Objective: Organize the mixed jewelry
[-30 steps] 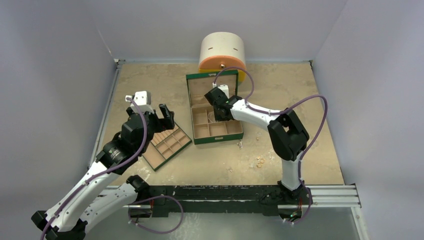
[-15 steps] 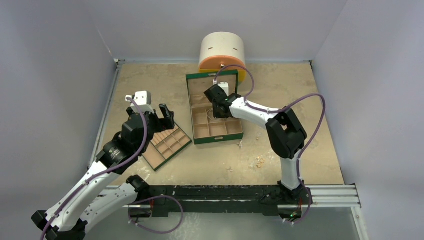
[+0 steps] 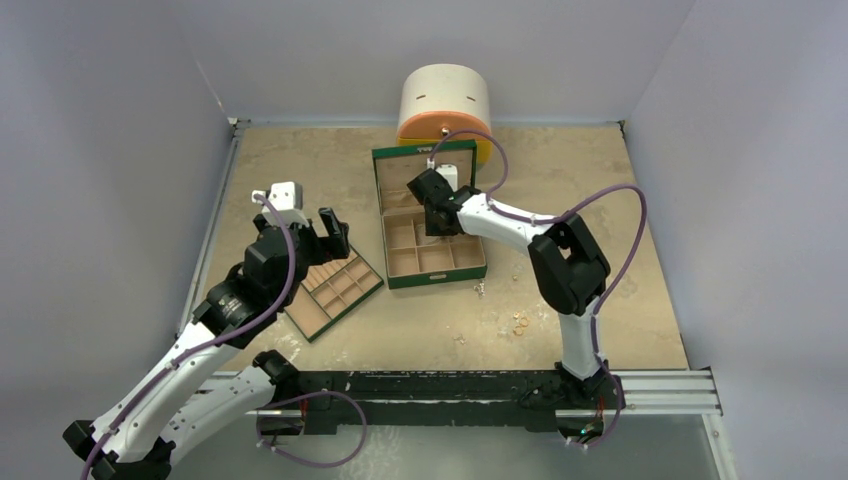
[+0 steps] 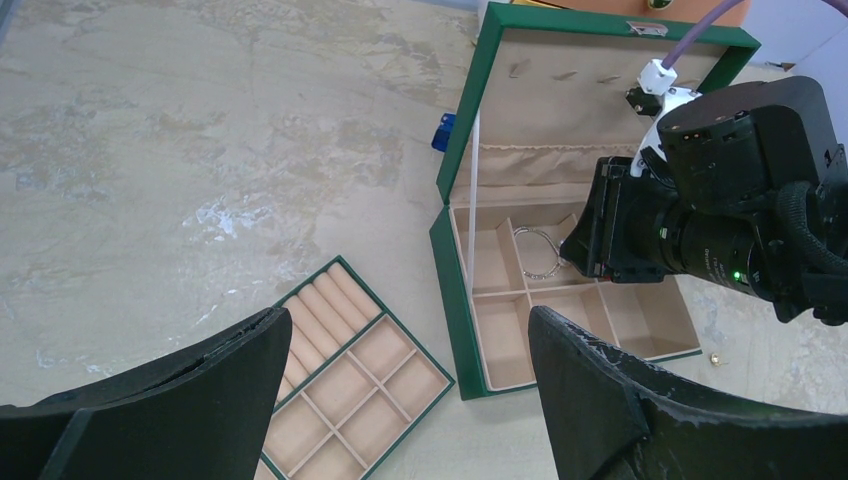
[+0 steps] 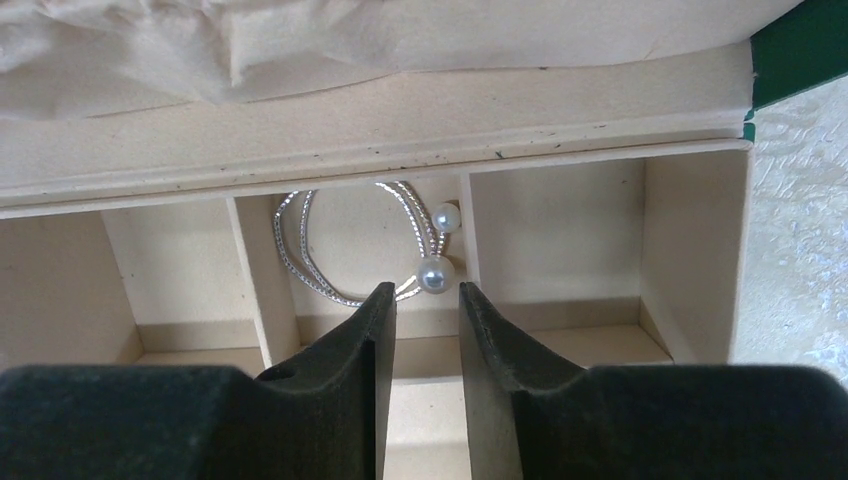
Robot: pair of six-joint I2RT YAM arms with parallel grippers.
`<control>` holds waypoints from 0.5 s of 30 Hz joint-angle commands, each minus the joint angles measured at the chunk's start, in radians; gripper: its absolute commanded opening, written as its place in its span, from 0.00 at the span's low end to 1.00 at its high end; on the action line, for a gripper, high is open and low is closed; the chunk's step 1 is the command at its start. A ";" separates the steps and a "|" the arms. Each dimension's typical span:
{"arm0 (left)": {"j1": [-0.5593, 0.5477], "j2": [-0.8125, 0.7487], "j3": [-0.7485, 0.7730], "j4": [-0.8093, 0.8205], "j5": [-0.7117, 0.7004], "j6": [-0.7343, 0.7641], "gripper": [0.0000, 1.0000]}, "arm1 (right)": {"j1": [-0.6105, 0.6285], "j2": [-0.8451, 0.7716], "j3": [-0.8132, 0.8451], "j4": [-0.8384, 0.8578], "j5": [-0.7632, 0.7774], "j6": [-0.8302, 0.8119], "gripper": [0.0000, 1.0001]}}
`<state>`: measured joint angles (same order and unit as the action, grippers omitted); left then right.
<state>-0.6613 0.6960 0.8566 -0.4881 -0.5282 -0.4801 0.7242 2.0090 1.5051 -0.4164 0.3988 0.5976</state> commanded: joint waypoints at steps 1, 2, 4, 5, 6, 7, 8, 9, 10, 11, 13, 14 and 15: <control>0.008 0.000 0.033 0.028 -0.009 -0.006 0.88 | -0.005 -0.080 0.003 -0.003 0.000 0.028 0.32; 0.007 0.001 0.033 0.028 -0.010 -0.007 0.88 | -0.005 -0.094 -0.006 -0.002 -0.001 0.030 0.32; 0.007 0.003 0.032 0.028 -0.010 -0.007 0.88 | -0.005 -0.127 -0.020 0.000 -0.005 0.030 0.32; 0.007 0.003 0.033 0.028 -0.012 -0.008 0.88 | -0.004 -0.147 -0.030 0.001 -0.010 0.029 0.32; 0.007 0.004 0.033 0.028 -0.013 -0.008 0.88 | -0.005 -0.168 -0.042 0.004 -0.013 0.028 0.32; 0.008 0.006 0.033 0.027 -0.014 -0.008 0.88 | -0.005 -0.193 -0.064 0.007 -0.020 0.022 0.32; 0.008 0.006 0.033 0.026 -0.016 -0.008 0.88 | -0.005 -0.217 -0.083 0.010 -0.035 0.013 0.32; 0.006 0.007 0.032 0.025 -0.016 -0.008 0.88 | -0.005 -0.245 -0.104 0.014 -0.044 0.004 0.32; 0.007 0.007 0.033 0.026 -0.016 -0.008 0.88 | -0.005 -0.275 -0.127 0.015 -0.045 -0.003 0.32; 0.006 0.007 0.033 0.025 -0.016 -0.008 0.88 | -0.004 -0.305 -0.150 0.015 -0.046 -0.008 0.32; 0.007 0.007 0.033 0.025 -0.019 -0.008 0.88 | -0.005 -0.371 -0.199 0.016 -0.047 -0.018 0.33; 0.007 0.006 0.033 0.026 -0.019 -0.008 0.88 | -0.004 -0.408 -0.223 0.016 -0.044 -0.025 0.33; 0.006 0.005 0.033 0.026 -0.021 -0.008 0.88 | -0.005 -0.444 -0.247 0.015 -0.038 -0.029 0.33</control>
<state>-0.6613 0.7067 0.8566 -0.4881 -0.5312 -0.4805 0.7238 1.6920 1.3273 -0.4049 0.3603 0.5972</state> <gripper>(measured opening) 0.881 0.326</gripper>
